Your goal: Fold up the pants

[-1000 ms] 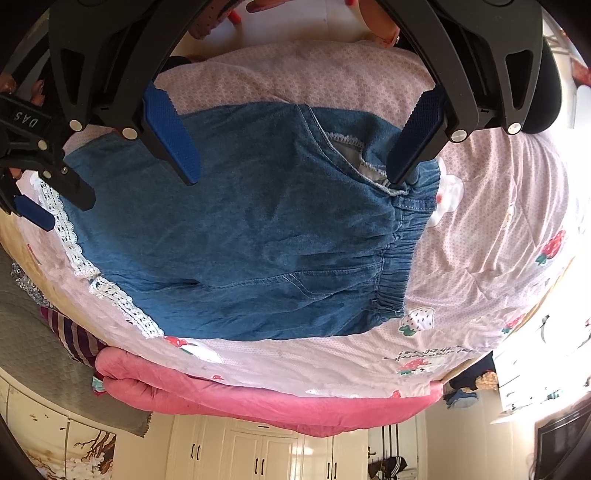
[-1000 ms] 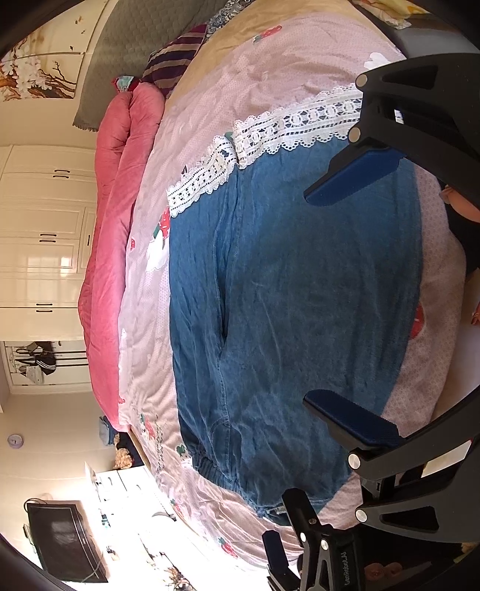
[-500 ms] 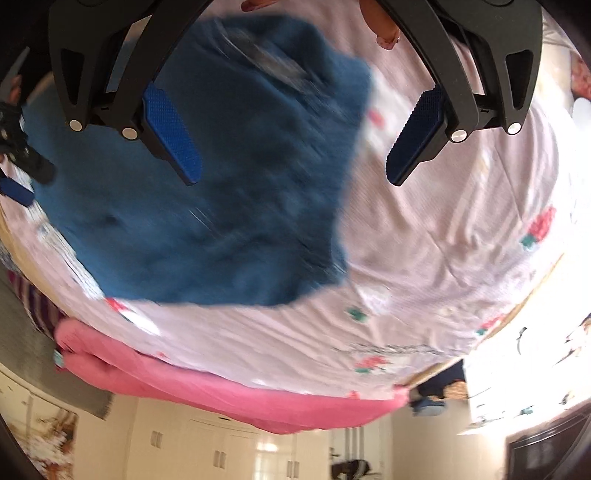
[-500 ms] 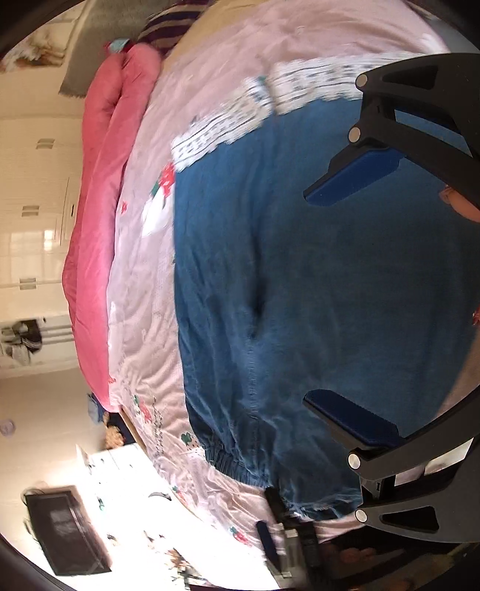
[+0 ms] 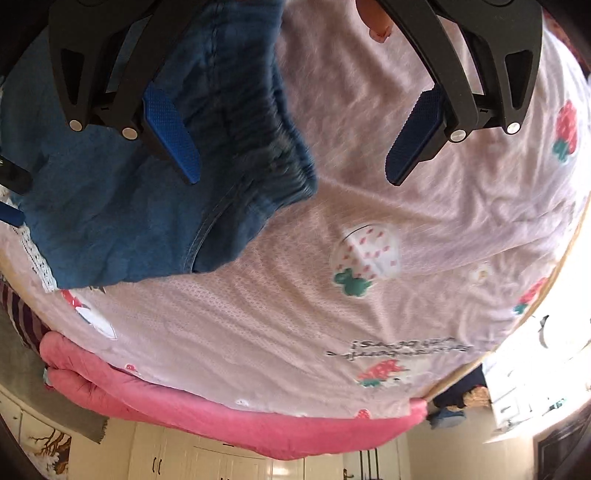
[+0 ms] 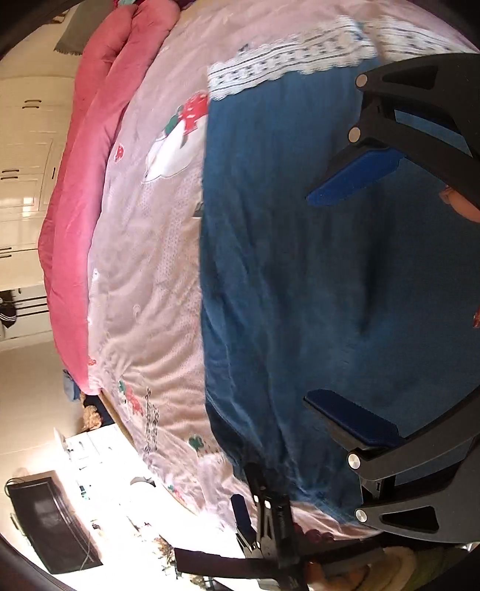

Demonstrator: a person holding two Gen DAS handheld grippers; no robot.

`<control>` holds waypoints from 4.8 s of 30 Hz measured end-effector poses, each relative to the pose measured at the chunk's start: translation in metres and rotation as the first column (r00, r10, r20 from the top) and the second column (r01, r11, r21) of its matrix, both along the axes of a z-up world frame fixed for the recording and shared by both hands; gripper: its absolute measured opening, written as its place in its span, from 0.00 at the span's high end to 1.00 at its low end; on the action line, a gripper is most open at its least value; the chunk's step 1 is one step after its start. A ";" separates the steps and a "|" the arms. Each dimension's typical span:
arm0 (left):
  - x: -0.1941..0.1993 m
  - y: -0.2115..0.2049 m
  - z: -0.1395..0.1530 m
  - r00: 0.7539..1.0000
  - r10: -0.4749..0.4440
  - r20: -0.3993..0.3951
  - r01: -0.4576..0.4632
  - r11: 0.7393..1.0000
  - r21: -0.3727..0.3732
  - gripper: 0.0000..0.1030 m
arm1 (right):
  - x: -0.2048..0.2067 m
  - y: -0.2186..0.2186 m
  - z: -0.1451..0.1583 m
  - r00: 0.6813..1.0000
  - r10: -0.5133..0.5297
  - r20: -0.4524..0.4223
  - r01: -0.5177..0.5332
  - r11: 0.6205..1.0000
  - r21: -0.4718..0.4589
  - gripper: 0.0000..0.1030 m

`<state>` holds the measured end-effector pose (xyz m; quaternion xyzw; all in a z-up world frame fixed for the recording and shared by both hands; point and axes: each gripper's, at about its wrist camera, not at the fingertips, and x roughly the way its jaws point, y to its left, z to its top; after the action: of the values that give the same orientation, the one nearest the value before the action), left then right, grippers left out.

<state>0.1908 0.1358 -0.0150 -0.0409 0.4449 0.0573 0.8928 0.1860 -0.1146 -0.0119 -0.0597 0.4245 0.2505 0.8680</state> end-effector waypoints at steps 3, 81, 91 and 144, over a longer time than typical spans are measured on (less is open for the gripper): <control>0.014 -0.002 -0.005 0.999 -0.031 -0.016 0.031 1.000 -0.003 0.31 | 0.019 0.014 -0.002 1.000 0.016 0.012 -0.015 0.999 -0.041 0.04; -0.205 -0.030 0.016 0.971 -0.211 0.115 0.202 0.976 0.079 0.33 | -0.206 0.041 -0.043 0.899 0.438 0.013 -0.438 0.896 0.070 0.83; -0.223 -0.017 0.032 0.983 -0.164 0.087 0.154 0.981 0.115 0.29 | -0.206 0.039 -0.050 0.893 0.449 -0.025 -0.444 0.890 0.107 0.64; -0.127 -0.206 0.013 0.847 -0.523 0.095 0.531 0.843 -0.087 0.37 | -0.075 -0.122 0.033 0.993 -0.103 0.056 0.095 0.986 0.135 0.26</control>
<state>0.0637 -0.0700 -0.0019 0.0321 0.4110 -0.2161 0.8851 0.1108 -0.2369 0.0209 0.0113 0.3817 0.2328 0.8944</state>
